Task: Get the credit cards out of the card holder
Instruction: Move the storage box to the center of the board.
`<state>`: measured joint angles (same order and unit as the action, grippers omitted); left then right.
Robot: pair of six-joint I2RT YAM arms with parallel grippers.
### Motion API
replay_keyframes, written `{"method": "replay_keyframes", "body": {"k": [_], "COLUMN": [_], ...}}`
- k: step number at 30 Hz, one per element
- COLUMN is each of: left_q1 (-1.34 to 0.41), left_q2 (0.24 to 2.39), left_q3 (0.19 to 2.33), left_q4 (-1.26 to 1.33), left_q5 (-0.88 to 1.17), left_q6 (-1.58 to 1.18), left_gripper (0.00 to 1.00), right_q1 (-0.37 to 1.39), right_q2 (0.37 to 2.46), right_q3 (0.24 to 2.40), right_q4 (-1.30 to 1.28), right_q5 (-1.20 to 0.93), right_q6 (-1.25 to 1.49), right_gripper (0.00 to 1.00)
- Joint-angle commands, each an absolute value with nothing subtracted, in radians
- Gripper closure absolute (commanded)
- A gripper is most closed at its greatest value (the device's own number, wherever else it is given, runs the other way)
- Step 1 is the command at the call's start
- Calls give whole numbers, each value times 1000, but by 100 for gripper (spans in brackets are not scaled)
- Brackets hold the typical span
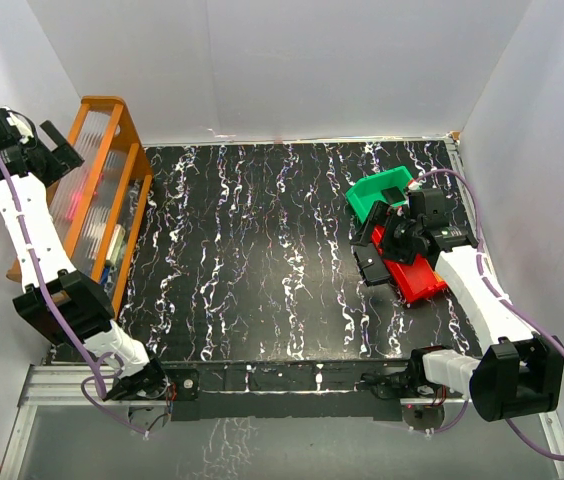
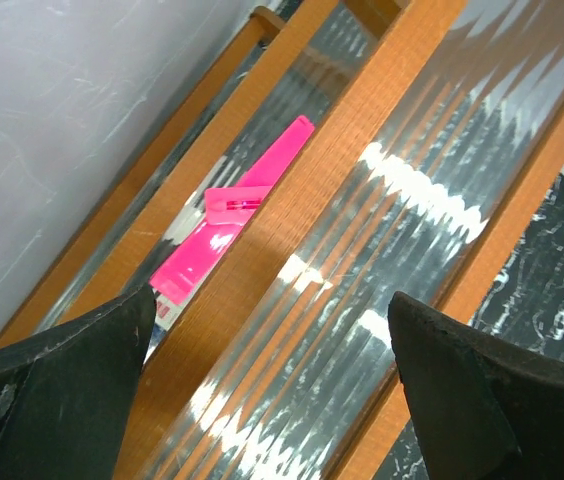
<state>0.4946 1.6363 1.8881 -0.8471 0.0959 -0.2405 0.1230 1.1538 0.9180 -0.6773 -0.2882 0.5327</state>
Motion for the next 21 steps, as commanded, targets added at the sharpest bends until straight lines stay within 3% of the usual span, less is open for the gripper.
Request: {"method": "replay_keyframes", "body": {"k": [1, 14, 21], "left_q1": [469, 469, 469], "left_q2": [1648, 1672, 1705], "left_q3": [1875, 1865, 2057], "left_q4": [-879, -827, -834], "left_q5": [311, 367, 322], "left_q6": [-318, -396, -370], "left_gripper": [1, 1, 1], "right_q1": [119, 120, 119], "right_q2": [1149, 1163, 1167], "right_q3": [906, 906, 915], "right_q4": [-627, -621, -626], "right_q5": [-302, -313, -325], "right_q6": [541, 546, 537], "right_gripper": [2, 2, 2]}}
